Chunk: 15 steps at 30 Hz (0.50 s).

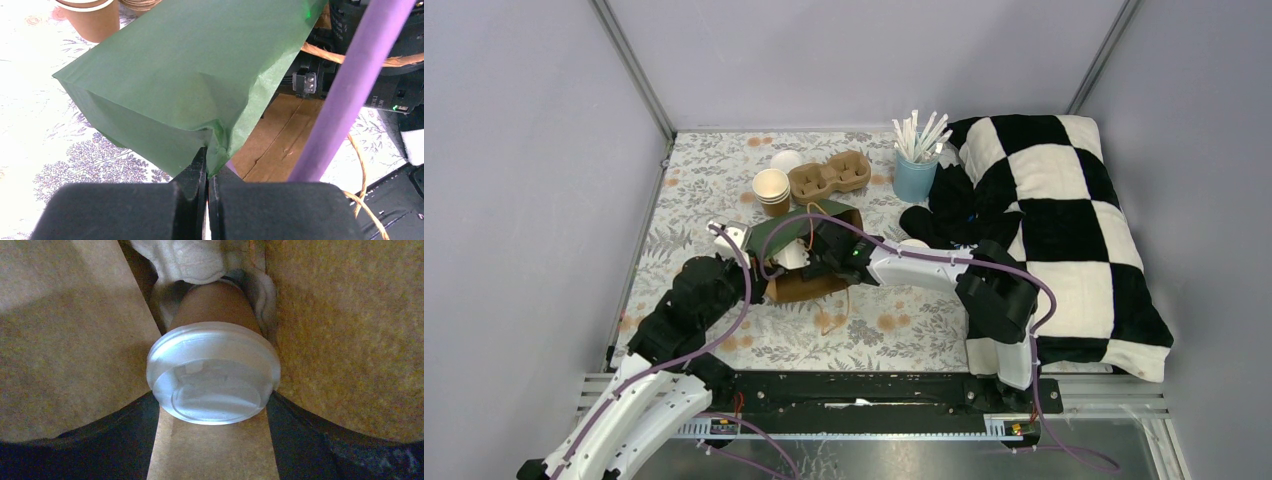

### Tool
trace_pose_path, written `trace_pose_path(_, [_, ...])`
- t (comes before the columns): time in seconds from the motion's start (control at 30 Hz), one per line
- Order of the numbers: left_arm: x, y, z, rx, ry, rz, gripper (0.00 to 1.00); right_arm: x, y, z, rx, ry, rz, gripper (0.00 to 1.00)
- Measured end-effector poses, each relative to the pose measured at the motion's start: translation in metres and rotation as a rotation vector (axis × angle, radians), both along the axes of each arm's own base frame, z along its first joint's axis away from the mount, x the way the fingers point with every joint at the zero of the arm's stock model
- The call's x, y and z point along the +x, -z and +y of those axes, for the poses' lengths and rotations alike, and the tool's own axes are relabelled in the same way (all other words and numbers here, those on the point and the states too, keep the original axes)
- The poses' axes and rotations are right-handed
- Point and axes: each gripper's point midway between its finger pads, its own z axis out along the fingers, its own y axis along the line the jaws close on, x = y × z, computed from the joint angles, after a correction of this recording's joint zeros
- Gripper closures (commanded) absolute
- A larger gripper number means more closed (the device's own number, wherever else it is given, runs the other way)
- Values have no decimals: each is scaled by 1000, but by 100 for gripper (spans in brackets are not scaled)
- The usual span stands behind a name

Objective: Pack the takeout coffee

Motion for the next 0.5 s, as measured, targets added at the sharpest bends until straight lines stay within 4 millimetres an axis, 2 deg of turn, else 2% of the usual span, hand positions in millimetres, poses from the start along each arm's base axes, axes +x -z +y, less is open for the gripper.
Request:
trace_pose_path(0.07, [1, 0, 2, 5, -13, -1, 100, 1, -1, 4, 10, -5, -2, 71])
trace_pose_path(0.1, [1, 0, 3, 5, -16, -2, 100, 1, -1, 4, 10, -5, 0, 63])
trace_pose_path(0.13, [2, 0, 3, 4, -18, -3, 100, 1, -1, 3, 10, -3, 3, 50])
trace_pose_path(0.2, [2, -3, 3, 0, -19, -6, 100, -2, -2, 2, 20, 3, 17, 36])
trace_pose_path(0.33, [0, -18, -1, -34, -7, -21, 100, -14, -8, -6, 41, 30, 72, 1])
trace_pose_path(0.5, [-2, -31, -6, -66, -2, -22, 100, -45, -17, -25, 65, 69, 181, 0])
